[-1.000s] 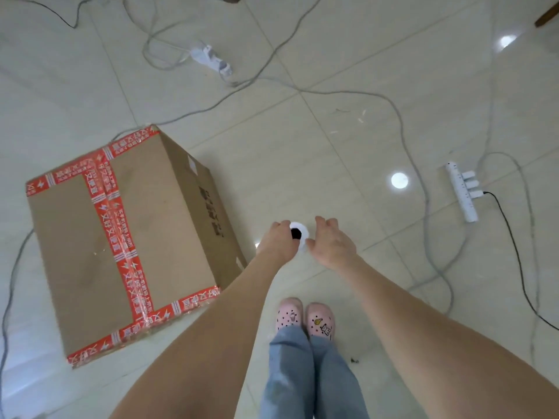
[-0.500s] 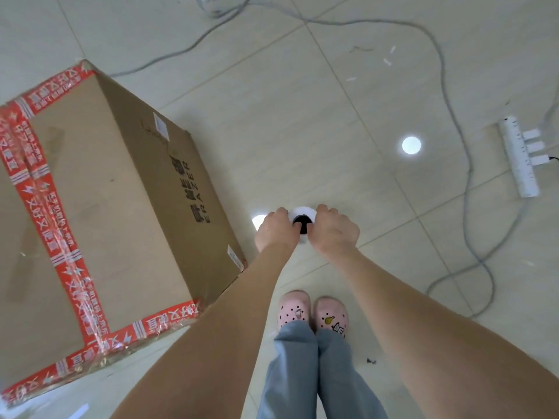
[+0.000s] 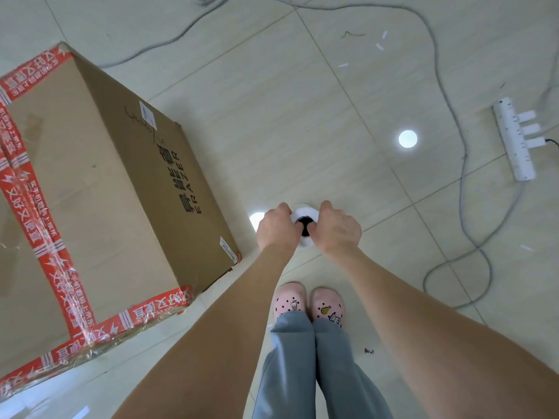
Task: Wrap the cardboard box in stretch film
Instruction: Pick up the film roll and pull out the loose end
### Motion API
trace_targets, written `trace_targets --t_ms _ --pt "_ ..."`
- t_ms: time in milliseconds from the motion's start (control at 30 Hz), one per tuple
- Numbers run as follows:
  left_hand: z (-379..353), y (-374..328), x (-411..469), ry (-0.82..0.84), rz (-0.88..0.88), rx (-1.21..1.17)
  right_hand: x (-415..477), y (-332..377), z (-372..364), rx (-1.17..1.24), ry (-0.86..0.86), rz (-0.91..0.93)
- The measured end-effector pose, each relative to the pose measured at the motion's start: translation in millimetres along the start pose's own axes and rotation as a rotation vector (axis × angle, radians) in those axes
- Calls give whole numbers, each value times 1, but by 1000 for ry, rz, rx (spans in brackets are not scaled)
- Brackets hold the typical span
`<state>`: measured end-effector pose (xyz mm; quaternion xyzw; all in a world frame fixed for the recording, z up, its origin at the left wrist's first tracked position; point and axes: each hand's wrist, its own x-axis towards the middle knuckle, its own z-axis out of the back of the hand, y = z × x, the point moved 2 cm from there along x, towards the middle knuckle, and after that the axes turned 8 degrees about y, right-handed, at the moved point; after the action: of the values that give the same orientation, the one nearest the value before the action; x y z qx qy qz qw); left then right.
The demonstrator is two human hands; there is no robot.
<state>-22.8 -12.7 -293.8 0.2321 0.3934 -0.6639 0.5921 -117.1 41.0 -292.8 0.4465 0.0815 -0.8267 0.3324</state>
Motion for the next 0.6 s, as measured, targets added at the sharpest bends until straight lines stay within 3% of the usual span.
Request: trace_targets --t_ms 600 --pt "-92 45 -66 25 -113 19 -71 -72 -95 40 -90 -76"
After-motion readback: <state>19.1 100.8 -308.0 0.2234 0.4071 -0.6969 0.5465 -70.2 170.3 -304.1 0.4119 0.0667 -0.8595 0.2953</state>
